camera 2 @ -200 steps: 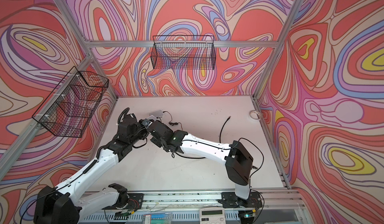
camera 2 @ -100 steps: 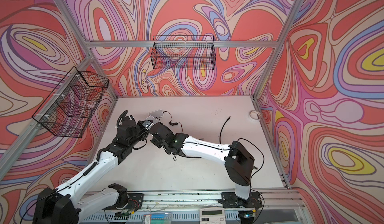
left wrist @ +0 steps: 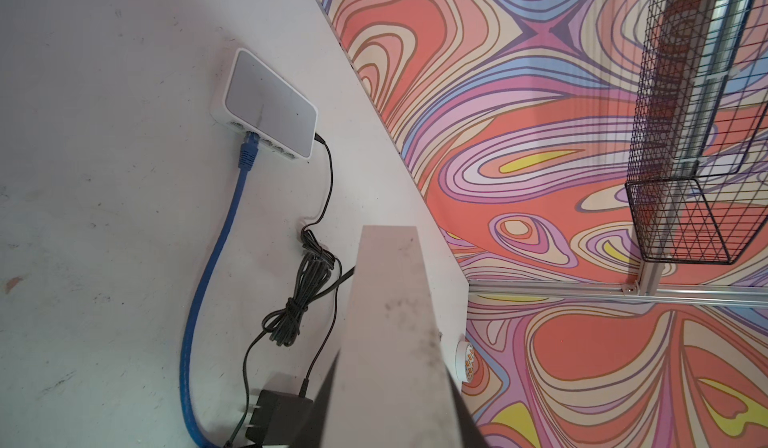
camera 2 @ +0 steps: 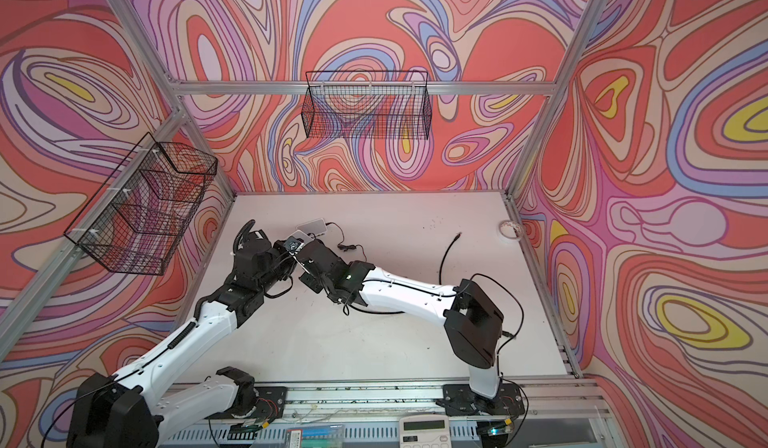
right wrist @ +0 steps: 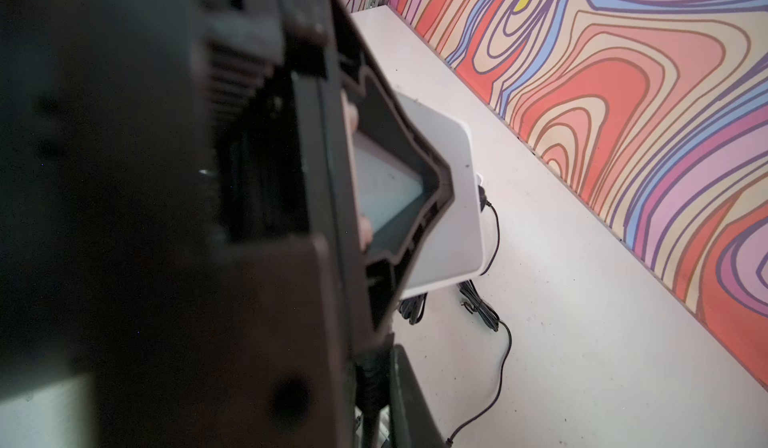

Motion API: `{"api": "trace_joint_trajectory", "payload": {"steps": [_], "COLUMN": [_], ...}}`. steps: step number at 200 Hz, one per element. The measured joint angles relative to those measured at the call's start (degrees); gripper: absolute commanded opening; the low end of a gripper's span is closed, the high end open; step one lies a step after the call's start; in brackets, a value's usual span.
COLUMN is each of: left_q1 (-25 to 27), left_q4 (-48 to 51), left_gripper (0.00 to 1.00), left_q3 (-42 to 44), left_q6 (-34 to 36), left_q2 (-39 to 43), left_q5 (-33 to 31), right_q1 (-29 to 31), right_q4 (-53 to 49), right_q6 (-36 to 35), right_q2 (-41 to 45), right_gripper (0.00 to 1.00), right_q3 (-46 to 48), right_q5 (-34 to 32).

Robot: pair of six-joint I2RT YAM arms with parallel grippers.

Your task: Insert the plug into the switch port

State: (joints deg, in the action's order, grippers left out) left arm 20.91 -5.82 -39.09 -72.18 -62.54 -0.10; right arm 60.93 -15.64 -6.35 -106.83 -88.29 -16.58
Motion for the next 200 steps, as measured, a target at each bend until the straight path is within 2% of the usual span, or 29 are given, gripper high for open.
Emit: {"api": "trace_joint_trajectory", "payload": {"steps": [94, 148, 200], "left_q1": [-0.2, -0.4, -0.4], "left_q4": [-1.1, -0.7, -0.8], "left_gripper": [0.0, 0.0, 0.0], "left_q3": [0.0, 0.2, 1.7], "left_q6": [0.6, 1.2, 0.8], "left_q2": [-1.3, -1.2, -0.7], "left_q5": [0.0, 1.6, 3.1], "right_q1": [-0.5, -2.0, -2.3], "right_q4": [-1.4, -13.2, -15.0], "right_q6": [0.4, 0.1, 2.3], "right_q2": [-1.3, -3.6, -3.6], "right_gripper": [0.0, 0.0, 0.0], "right_q3": [-1.6, -9.4, -9.3], "right_q5": [0.5, 7.2, 9.4]}}
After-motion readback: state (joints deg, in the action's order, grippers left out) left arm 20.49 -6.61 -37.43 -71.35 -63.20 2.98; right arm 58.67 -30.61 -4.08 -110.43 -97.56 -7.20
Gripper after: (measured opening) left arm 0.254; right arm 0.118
